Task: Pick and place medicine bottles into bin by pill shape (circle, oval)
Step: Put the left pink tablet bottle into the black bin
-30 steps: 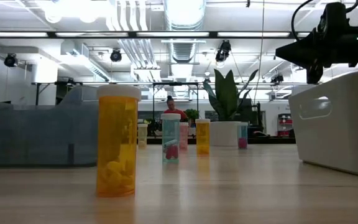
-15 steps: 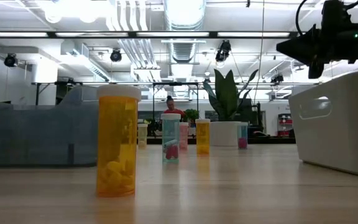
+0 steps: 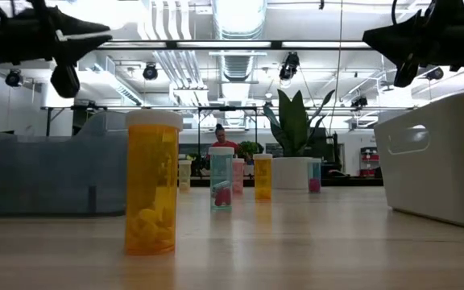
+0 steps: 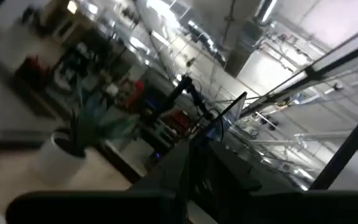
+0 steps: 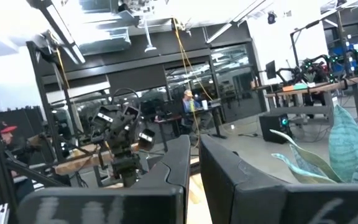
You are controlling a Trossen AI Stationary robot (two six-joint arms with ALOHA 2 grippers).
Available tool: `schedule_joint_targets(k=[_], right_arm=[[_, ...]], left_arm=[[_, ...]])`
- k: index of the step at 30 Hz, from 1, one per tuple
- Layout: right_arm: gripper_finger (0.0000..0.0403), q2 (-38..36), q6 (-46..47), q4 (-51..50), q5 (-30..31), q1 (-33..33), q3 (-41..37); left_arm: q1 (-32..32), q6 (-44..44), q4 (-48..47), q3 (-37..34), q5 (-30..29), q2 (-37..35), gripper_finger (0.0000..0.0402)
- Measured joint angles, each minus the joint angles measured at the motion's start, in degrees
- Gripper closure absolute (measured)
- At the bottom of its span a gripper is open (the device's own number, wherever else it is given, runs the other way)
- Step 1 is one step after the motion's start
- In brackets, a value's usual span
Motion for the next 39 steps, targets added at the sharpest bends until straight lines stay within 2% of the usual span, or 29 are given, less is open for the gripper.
schedule_joint_targets(k=[4,8,14,19,25,31,39], right_arm=[[0.0376,0.0,-0.12,0.0,0.0,0.0,-0.02],[0.0376,0.0,0.36,-0.03,0.0,0.0,0.0],[0.0376,0.02,0.49,-0.03,0.0,0.0,0.0],[0.0376,0.02,0.67,-0.02,0.0,0.0,0.0],[0.0376,0.02,0.67,0.0,0.01,0.0,0.0],[0.0376,0.02,0.34,0.0,0.0,0.0,0.0],[0.0376,0.04,0.23,-0.03,0.01,0.0,0.0]], left_arm=[[0.0,-7.35,-5.12,2.73,0.09,5.47,0.0359],[0.0,-12.93,-15.99,7.77,-0.37,10.29,0.0359],[0.02,-23.53,-38.29,19.05,-0.92,19.25,0.0359],[0.02,-34.82,-60.78,28.4,-0.83,27.45,0.0359],[0.39,-46.07,-80.31,36.68,3.51,36.68,0.0359],[3.07,-50.01,-92.41,43.72,7.45,44.46,0.036],[6.58,-46.5,-94.23,47.47,11.44,51.01,0.0359]])
